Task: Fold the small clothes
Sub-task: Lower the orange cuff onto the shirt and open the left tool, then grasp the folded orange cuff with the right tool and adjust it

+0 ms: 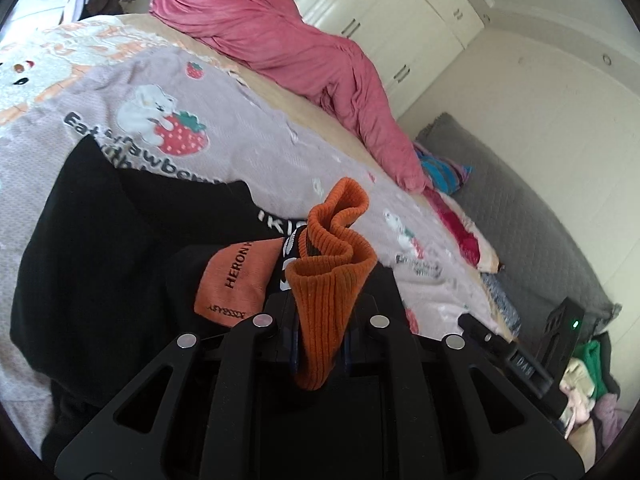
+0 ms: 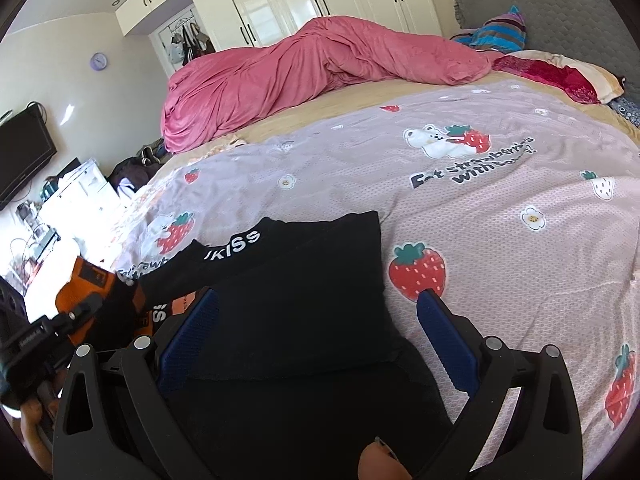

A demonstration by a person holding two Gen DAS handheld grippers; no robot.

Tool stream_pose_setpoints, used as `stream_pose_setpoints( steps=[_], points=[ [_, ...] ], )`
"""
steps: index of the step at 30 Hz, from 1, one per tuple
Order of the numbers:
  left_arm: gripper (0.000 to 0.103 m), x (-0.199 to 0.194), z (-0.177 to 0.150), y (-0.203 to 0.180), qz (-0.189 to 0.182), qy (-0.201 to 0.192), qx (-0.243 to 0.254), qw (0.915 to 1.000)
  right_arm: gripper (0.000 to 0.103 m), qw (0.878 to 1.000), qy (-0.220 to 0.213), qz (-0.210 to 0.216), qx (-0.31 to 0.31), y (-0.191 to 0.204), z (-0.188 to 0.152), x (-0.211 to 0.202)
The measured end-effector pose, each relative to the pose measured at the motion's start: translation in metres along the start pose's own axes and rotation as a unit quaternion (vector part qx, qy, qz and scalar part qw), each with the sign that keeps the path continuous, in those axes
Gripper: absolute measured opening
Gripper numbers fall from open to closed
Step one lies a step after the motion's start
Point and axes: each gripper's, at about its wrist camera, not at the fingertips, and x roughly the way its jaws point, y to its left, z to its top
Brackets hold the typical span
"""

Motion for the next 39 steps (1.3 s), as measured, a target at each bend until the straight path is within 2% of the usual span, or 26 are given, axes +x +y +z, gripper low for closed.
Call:
stream_pose_setpoints(
  steps=[8,13,17,20,22,23,26,27,31,33,35,36,37,38,39],
  points=[
    [0.009,0.025,-0.015,-0.011,0.007,0.041,0.023,0.9989,0.099,1.0,0.002,-0.005,0.009,-0.005,0.001,0.002],
    [0.018,0.032,-0.02,-0.014,0.008,0.061,0.029,0.9977,0.099,1.0,0.007,-0.008,0.008,-0.005,-0.001,0.006],
    [0.042,0.028,-0.019,-0.017,0.004,0.06,0.036,0.9975,0.099,1.0,0.012,-0.004,0.005,-0.002,-0.003,0.009],
    [0.046,0.02,-0.013,-0.014,0.013,0.048,0.039,0.998,0.099,1.0,0.021,0.004,-0.004,0.007,-0.007,0.015],
    [0.059,0.014,-0.007,-0.008,0.034,0.033,0.04,0.9981,0.099,0.999,0.034,0.024,-0.01,0.015,-0.011,0.022],
    [0.071,0.011,-0.005,-0.005,0.043,0.028,0.039,0.9979,0.099,0.998,0.045,0.032,-0.015,0.021,-0.015,0.027],
    [0.081,-0.001,0.003,0.006,0.085,0.005,0.039,0.9956,0.099,0.994,0.081,0.057,-0.042,0.043,-0.03,0.043],
    [0.091,-0.005,0.007,0.01,0.099,-0.001,0.04,0.9943,0.099,0.993,0.091,0.062,-0.052,0.05,-0.034,0.048],
    [0.093,-0.016,0.017,0.024,0.133,-0.019,0.033,0.9904,0.098,0.986,0.125,0.077,-0.076,0.074,-0.053,0.071],
    [0.094,-0.022,0.022,0.033,0.142,-0.025,0.022,0.9893,0.093,0.985,0.128,0.073,-0.087,0.082,-0.058,0.076],
    [0.094,-0.028,0.026,0.043,0.149,-0.03,0.008,0.9884,0.072,0.984,0.127,0.072,-0.098,0.087,-0.061,0.079],
    [0.094,-0.029,0.027,0.046,0.15,-0.032,0.004,0.9882,0.069,0.984,0.131,0.073,-0.099,0.089,-0.062,0.081],
    [0.094,-0.032,0.03,0.05,0.153,-0.035,-0.003,0.9876,0.059,0.983,0.132,0.076,-0.098,0.091,-0.063,0.082],
    [0.094,-0.034,0.031,0.054,0.155,-0.038,-0.009,0.9872,0.041,0.983,0.133,0.084,-0.098,0.092,-0.064,0.082],
    [0.094,-0.036,0.032,0.056,0.156,-0.04,-0.012,0.9869,0.036,0.982,0.135,0.087,-0.1,0.093,-0.065,0.083]
  ],
)
